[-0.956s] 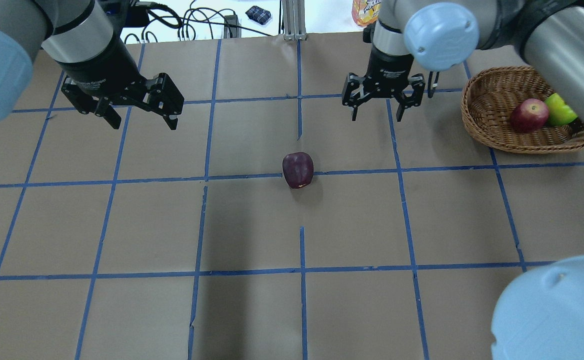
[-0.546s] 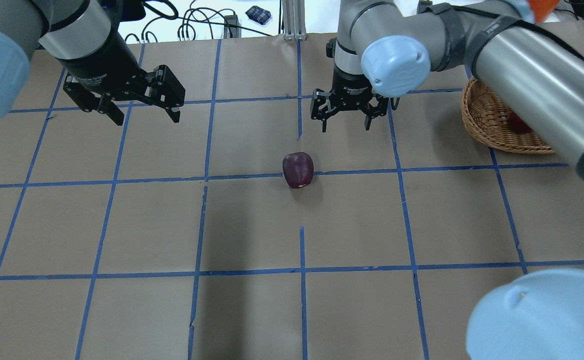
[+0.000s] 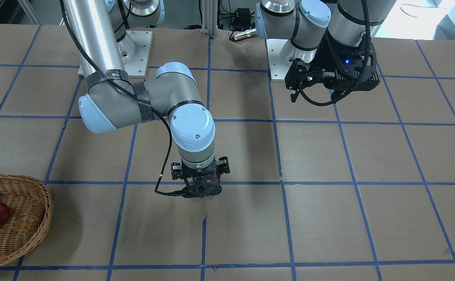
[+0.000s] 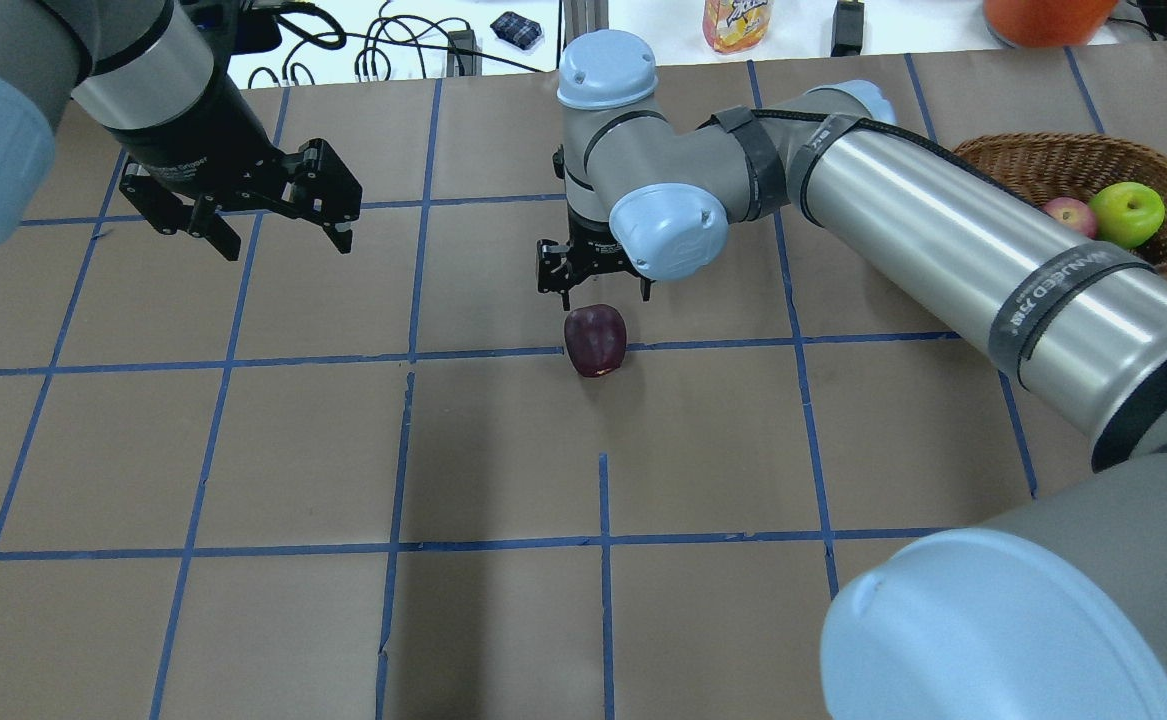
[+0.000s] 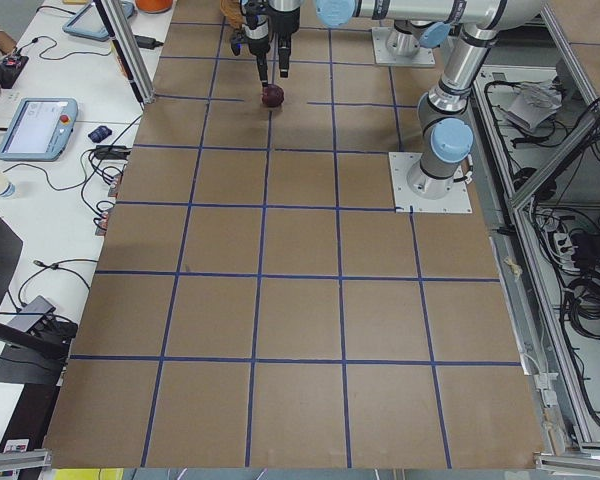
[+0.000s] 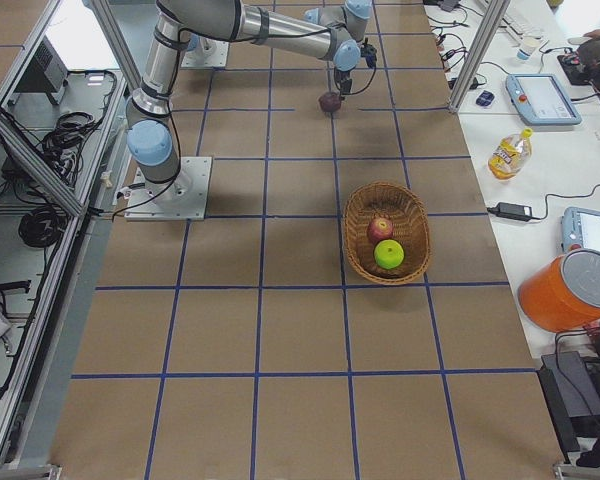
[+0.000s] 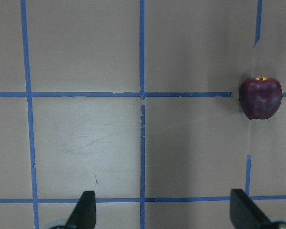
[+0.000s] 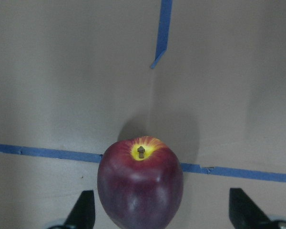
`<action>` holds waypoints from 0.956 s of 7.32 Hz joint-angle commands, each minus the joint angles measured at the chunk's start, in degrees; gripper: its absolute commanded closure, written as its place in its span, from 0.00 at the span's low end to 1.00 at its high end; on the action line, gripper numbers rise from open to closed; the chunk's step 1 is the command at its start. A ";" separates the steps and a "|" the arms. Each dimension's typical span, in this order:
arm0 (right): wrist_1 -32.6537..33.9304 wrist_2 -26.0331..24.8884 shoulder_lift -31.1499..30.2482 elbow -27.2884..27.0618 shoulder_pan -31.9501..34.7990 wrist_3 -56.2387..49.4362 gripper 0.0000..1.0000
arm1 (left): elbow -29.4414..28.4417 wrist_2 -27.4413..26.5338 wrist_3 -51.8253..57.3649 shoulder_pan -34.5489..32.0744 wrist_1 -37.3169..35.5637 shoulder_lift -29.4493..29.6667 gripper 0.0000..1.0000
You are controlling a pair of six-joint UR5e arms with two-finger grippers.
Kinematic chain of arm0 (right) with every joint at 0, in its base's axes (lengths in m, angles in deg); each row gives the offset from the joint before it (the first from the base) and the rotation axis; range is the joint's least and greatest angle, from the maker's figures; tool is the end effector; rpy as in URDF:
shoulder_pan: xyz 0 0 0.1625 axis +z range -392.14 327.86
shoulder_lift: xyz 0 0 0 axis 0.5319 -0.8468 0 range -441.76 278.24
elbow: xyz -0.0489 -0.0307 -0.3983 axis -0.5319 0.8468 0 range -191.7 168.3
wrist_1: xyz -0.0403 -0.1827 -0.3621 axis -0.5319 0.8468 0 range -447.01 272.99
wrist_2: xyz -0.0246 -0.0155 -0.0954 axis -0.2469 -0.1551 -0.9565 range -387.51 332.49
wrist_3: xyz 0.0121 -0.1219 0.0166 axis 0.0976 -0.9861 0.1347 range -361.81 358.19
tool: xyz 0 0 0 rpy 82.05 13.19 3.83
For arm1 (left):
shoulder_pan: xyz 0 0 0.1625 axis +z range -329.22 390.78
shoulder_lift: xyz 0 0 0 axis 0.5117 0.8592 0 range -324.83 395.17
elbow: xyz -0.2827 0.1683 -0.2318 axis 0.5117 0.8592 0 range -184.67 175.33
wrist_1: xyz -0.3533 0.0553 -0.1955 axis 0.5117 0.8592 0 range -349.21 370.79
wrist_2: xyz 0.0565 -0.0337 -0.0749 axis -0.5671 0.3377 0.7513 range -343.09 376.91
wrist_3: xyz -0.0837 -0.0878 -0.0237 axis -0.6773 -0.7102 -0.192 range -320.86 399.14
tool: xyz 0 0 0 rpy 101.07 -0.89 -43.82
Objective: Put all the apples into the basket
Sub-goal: 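Carry the dark red apple over the basket with the right gripper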
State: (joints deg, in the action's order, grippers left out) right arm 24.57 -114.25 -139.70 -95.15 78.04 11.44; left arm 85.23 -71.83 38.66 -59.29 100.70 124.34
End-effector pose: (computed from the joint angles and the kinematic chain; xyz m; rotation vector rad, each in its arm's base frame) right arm 0.3566 -0.5639 0.2077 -0.1843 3.0988 0.1273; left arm -0.1367 -0.4810 0.4494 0.0110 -3.1195 0.0278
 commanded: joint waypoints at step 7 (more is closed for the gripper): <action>4.60 0.08 3.79 -2.86 0.74 0.27 0.00 | 0.02 -0.03 0.13 0.15 -0.17 -0.04 0.00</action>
State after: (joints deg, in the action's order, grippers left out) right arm 29.07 -114.22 -136.51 -97.90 78.79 11.29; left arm 85.27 -71.86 38.79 -59.14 100.62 124.29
